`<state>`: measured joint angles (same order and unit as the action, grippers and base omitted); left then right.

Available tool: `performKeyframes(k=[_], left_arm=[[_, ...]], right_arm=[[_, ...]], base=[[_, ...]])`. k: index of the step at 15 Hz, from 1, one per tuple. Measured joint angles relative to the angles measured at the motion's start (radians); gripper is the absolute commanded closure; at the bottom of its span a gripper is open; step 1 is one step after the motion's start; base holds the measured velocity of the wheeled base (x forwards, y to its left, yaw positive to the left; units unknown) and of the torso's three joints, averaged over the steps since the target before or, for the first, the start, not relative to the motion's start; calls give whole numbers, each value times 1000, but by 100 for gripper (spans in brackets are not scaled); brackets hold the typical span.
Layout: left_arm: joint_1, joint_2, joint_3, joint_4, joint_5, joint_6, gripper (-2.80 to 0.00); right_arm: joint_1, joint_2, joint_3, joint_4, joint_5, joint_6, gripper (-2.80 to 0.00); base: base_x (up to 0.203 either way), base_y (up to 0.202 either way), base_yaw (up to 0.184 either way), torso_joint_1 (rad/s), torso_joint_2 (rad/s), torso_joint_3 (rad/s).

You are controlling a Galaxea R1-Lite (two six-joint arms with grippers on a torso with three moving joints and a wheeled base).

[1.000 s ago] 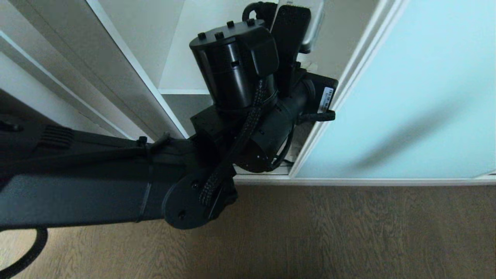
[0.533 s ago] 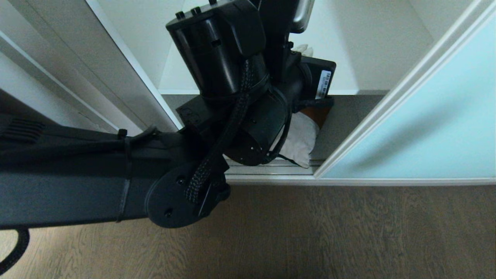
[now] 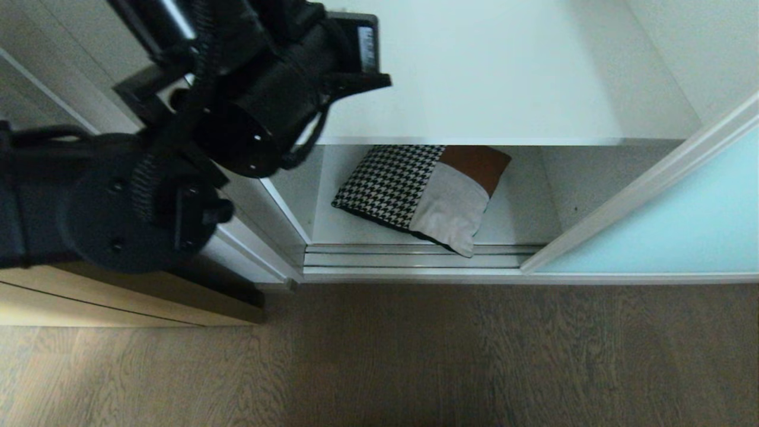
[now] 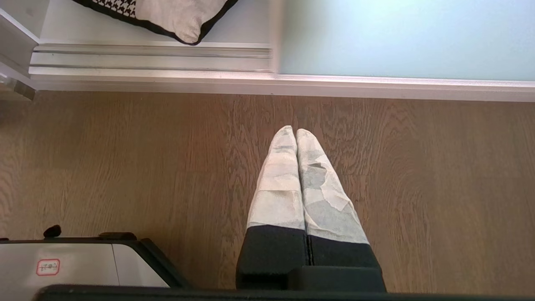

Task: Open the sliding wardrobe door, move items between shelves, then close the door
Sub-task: Open the door

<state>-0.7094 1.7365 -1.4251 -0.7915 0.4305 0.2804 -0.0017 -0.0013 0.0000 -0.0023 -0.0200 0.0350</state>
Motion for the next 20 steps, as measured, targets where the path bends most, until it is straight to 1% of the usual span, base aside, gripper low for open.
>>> performKeyframes(k=[2, 4, 5, 6, 7, 8, 9, 10, 11, 12, 14, 17, 20], left_arm=[[111, -73, 40, 59, 0, -1, 0], [244, -156, 135, 99, 1, -8, 0], [321, -209, 221, 108, -6, -13, 0], [381, -260, 311, 114, -14, -17, 0], [437, -320, 407, 121, 0, -20, 0], [474, -386, 498, 112, -12, -26, 0], [497, -450, 587, 122, 0, -27, 0], [537, -529, 688, 136, 75, -28, 0], [547, -599, 759, 123, 94, -30, 0], [552, -657, 825, 135, 110, -32, 0], [580, -765, 936, 137, 118, -34, 0], [608, -878, 1029, 144, 113, -46, 0], [610, -979, 1113, 166, 108, -60, 0]], right_arm=[[0, 0, 0, 0, 0, 0, 0], [-1, 0, 0, 0, 0, 0, 0], [0, 0, 0, 0, 0, 0, 0], [-1, 0, 0, 0, 0, 0, 0], [2, 0, 0, 0, 0, 0, 0], [3, 0, 0, -1, 0, 0, 0], [-5, 1, 0, 1, 2, 0, 0], [0, 1, 0, 1, -1, 0, 0], [4, 1, 0, 0, -1, 1, 0], [0, 1, 0, 1, 2, 0, 0], [4, 2, 0, 0, 0, 0, 0], [1, 2, 0, -1, 1, 1, 0], [-2, 2, 0, 0, 0, 0, 0]], base=[[0, 0, 0, 0, 0, 0], [0, 0, 0, 0, 0, 0], [0, 0, 0, 0, 0, 0], [0, 0, 0, 0, 0, 0], [0, 0, 0, 0, 0, 0], [0, 0, 0, 0, 0, 0], [0, 0, 0, 0, 0, 0], [0, 0, 0, 0, 0, 0], [0, 0, 0, 0, 0, 0], [0, 0, 0, 0, 0, 0], [0, 0, 0, 0, 0, 0], [0, 0, 0, 0, 0, 0], [0, 0, 0, 0, 0, 0]])
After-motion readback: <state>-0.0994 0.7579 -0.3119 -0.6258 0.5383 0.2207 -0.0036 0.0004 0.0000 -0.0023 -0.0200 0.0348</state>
